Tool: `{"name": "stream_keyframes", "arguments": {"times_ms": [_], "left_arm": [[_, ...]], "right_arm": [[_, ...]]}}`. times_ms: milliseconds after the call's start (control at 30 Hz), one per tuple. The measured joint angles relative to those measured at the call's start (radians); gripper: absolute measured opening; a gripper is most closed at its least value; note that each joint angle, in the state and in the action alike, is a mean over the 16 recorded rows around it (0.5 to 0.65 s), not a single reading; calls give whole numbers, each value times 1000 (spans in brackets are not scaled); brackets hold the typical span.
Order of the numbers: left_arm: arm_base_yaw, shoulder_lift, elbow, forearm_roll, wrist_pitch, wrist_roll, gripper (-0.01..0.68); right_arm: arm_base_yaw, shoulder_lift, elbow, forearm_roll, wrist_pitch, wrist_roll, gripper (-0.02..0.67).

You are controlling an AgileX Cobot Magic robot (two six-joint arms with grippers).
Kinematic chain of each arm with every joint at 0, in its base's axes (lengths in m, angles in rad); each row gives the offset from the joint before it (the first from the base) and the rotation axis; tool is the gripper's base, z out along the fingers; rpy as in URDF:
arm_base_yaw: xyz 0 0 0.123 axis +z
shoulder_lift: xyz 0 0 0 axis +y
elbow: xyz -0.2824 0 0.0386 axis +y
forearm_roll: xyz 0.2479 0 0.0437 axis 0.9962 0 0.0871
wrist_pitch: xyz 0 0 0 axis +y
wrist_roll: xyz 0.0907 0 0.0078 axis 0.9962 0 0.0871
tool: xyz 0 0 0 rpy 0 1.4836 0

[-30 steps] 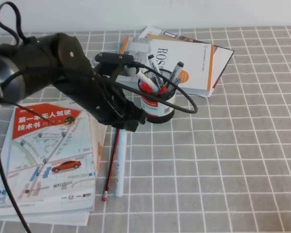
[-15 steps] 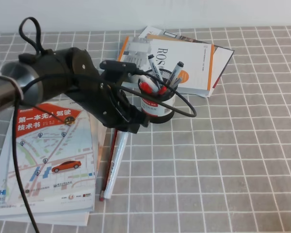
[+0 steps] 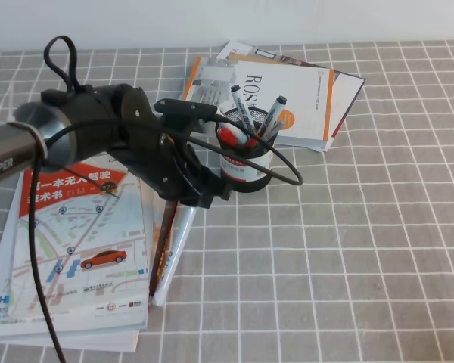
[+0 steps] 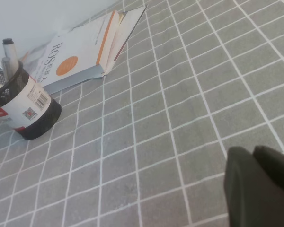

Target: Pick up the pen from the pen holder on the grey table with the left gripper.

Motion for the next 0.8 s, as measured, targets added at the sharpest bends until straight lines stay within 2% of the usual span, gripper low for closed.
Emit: {"name": "stream_keyframes", "arguments": {"times_ms": [467,800], "left_arm": [[0,6,0,144,-58,-217,64],[0,33,0,173,-85,-287,80]], "right_arm": [[0,0,0,0,0,0,-13],[0,0,0,0,0,0,-13]]}}
